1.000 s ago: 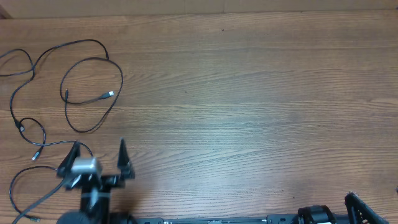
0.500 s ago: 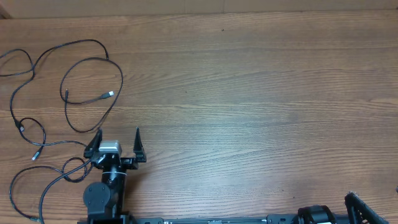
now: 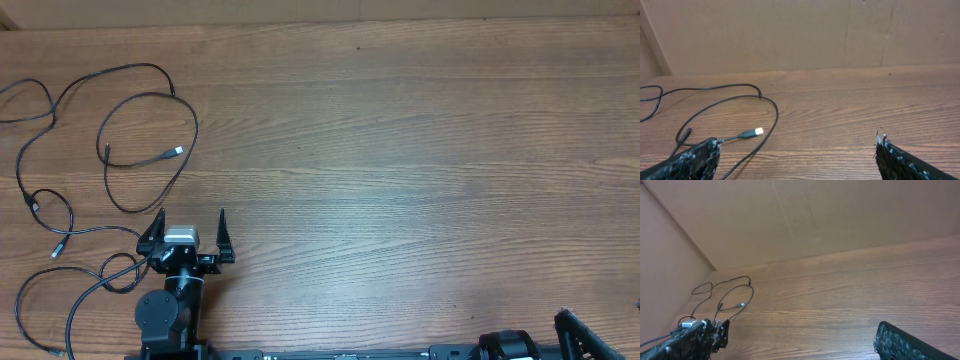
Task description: Untangle cables
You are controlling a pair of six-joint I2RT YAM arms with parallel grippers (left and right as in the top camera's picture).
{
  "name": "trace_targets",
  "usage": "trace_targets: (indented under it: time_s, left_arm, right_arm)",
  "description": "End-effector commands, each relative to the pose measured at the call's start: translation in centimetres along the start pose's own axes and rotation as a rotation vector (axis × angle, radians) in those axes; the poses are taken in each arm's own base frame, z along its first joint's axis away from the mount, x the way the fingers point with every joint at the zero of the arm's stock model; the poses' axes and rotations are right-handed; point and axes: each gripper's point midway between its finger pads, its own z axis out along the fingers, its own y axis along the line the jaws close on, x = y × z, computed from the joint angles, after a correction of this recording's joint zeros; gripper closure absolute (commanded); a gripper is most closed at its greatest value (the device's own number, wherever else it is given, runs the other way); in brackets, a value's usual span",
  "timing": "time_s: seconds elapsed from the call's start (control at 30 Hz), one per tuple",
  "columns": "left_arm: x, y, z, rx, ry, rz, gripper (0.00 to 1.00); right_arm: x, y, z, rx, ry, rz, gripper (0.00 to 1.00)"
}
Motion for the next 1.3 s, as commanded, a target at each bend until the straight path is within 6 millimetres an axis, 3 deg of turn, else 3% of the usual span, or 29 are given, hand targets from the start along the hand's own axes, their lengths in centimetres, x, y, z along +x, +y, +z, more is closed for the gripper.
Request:
trace_targets:
  time_s: [0.0,0.6,0.8,0.93,1.13,1.27]
  left_arm:
    - [0.1,0.2,0.0,-0.007,-0.003,0.027,0.01]
    - [0.1,0.2,0.0,-0.007,-0.003,0.027,0.00]
    - [0.1,0.2,0.0,-0.007,-0.003,0.027,0.00]
    - [0.1,0.2,0.0,-0.007,-0.003,0.027,0.00]
    - [0.1,0.2,0.0,-0.007,-0.003,0.027,0.00]
    - [0.1,0.2,0.0,-0.007,-0.003,0.027,0.00]
  right_arm:
    - [0.0,0.2,-0.4,-0.015,-0.009,-0.002,0.00]
    - [0.0,0.2,-0.4,-0.015,-0.008,-0.002,0.00]
    - [0.4,-0.2,0.1,0.001,0.008,-0.202,0.00]
    - [1.4,-1.1,0.7,0.039,0.039,-0.215,0.00]
    - [4.9,-2.8,1.3,0.108,0.041,-0.194,0.00]
    - [5.5,-3.6,2.7,0.135,-0.014,-0.249,0.00]
